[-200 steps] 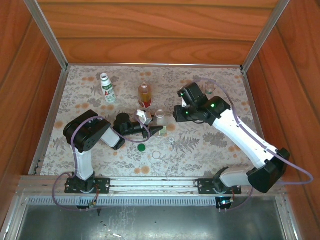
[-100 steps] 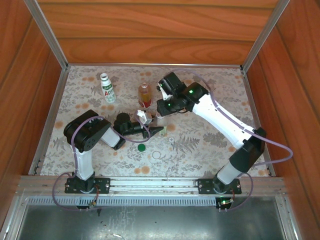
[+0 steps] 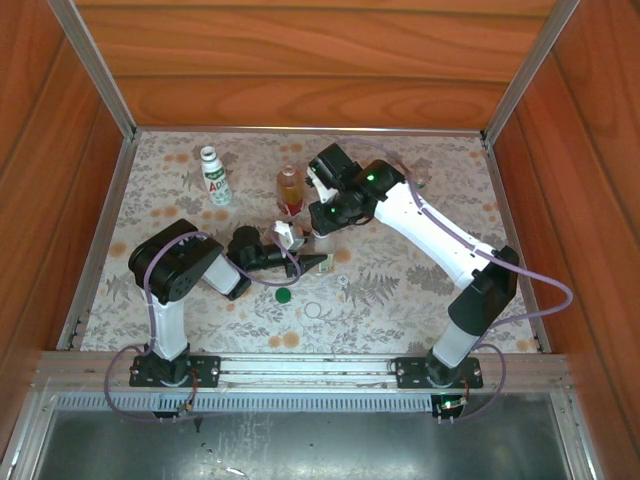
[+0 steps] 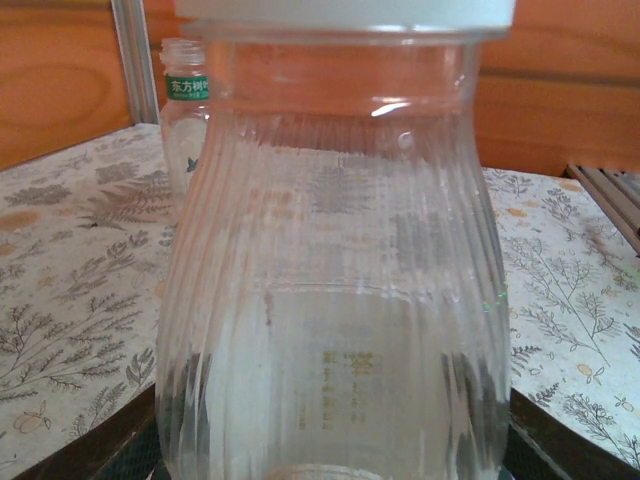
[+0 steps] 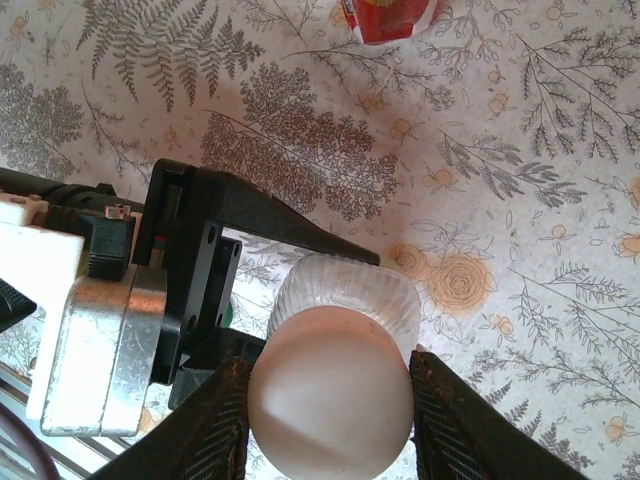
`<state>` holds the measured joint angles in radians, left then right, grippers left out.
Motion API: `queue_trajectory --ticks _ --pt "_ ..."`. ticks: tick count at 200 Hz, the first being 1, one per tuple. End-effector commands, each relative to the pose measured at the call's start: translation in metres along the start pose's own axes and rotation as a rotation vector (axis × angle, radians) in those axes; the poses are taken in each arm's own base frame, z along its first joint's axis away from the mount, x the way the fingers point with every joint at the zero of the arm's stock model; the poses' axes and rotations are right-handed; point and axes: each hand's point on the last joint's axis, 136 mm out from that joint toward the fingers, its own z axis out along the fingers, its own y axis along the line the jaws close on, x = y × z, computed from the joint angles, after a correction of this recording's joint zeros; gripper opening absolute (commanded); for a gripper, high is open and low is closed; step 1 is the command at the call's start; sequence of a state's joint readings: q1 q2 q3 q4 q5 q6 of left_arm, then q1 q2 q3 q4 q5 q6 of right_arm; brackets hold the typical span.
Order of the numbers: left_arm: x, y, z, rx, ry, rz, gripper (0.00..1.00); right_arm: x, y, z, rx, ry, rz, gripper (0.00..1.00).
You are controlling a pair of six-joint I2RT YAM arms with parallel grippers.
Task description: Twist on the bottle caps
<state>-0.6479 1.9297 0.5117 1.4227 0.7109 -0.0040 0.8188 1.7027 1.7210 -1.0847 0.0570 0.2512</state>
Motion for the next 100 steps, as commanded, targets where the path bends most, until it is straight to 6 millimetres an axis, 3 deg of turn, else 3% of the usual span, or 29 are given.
queue_trajectory --ticks 1,100 --pt "0.007 -0.001 0.002 0.021 0.015 -0.013 0.6 0.012 0.008 0.003 -0.007 0.068 -0.053 0.42" --pt "0.004 -0.001 0.002 0.019 0.009 -0.036 0.59 0.023 0.005 0.017 0.09 0.093 -0.115 0.41"
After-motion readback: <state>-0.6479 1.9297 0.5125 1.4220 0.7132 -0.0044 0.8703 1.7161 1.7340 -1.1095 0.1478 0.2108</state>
